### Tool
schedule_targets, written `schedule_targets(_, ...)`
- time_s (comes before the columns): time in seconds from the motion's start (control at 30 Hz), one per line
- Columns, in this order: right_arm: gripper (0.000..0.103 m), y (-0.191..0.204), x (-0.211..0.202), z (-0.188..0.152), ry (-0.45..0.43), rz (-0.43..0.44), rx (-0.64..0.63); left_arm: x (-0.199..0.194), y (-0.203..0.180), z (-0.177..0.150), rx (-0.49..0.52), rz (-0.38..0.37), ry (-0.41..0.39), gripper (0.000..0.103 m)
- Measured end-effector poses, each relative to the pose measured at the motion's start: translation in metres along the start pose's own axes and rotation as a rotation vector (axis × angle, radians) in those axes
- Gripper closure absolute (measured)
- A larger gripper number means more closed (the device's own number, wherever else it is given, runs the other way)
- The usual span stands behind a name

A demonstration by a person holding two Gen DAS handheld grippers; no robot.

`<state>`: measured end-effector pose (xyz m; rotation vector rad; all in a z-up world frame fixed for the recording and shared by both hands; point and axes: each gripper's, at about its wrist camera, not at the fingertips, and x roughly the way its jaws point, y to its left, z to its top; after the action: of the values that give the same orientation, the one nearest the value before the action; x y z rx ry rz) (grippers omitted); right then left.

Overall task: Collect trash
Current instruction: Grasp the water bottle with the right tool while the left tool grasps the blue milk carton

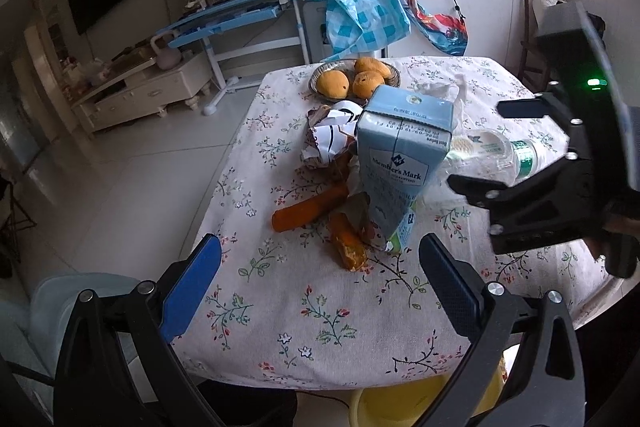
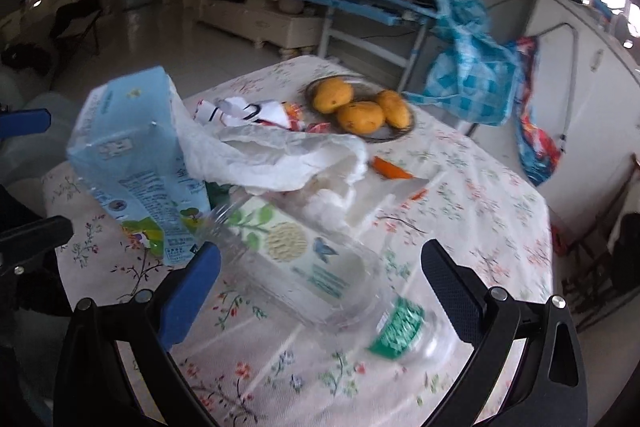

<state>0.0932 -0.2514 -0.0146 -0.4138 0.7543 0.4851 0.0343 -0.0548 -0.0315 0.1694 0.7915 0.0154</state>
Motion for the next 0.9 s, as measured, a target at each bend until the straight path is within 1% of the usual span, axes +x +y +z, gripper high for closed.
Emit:
schedule_targets(0.07,0.006,0.002,0.012,0.0,0.04,0.039,-0.019,0.001,0.0,0.0,0.001,-0.004,0.007,0.007)
schedule_targets(0.13,0.006,0.007,0.018,-0.002,0.061,0.053,-0.032,0.002,0.001,-0.001,0.0,-0.006,0.012,0.007)
schedule_targets(0.2,0.006,0.012,0.016,-0.003,0.065,0.067,-0.047,0.003,0.001,0.0,-0.001,-0.007,0.017,0.007)
schedule_targets(0.27,0.006,0.014,0.01,-0.004,0.082,0.13,-0.053,0.004,0.002,0.0,-0.004,-0.008,0.022,0.007)
schedule_targets(0.4,0.006,0.019,0.004,-0.012,0.149,0.262,-0.042,0.007,0.008,0.0,-0.019,-0.009,0.039,0.007)
schedule_targets(0.43,0.006,0.02,0.003,-0.014,0.163,0.278,-0.043,0.009,0.013,0.0,-0.031,-0.007,0.047,0.007)
schedule_targets(0.47,0.006,0.022,0.001,-0.017,0.174,0.286,-0.05,0.01,0.015,0.0,-0.041,-0.007,0.052,0.007)
schedule_targets(0.53,0.006,0.023,-0.003,-0.02,0.175,0.275,-0.061,0.012,0.023,-0.001,-0.068,-0.005,0.065,0.007)
schedule_targets(0.67,0.007,0.009,-0.013,-0.023,0.157,0.268,-0.001,0.016,0.033,-0.003,-0.104,-0.009,0.078,0.007)
schedule_targets(0.7,0.009,0.006,-0.015,-0.025,0.153,0.272,0.014,0.016,0.034,-0.003,-0.107,-0.012,0.076,0.007)
schedule_targets(0.9,0.016,0.004,-0.009,-0.021,0.144,0.271,0.021,0.014,0.033,0.002,-0.114,-0.083,0.051,0.007)
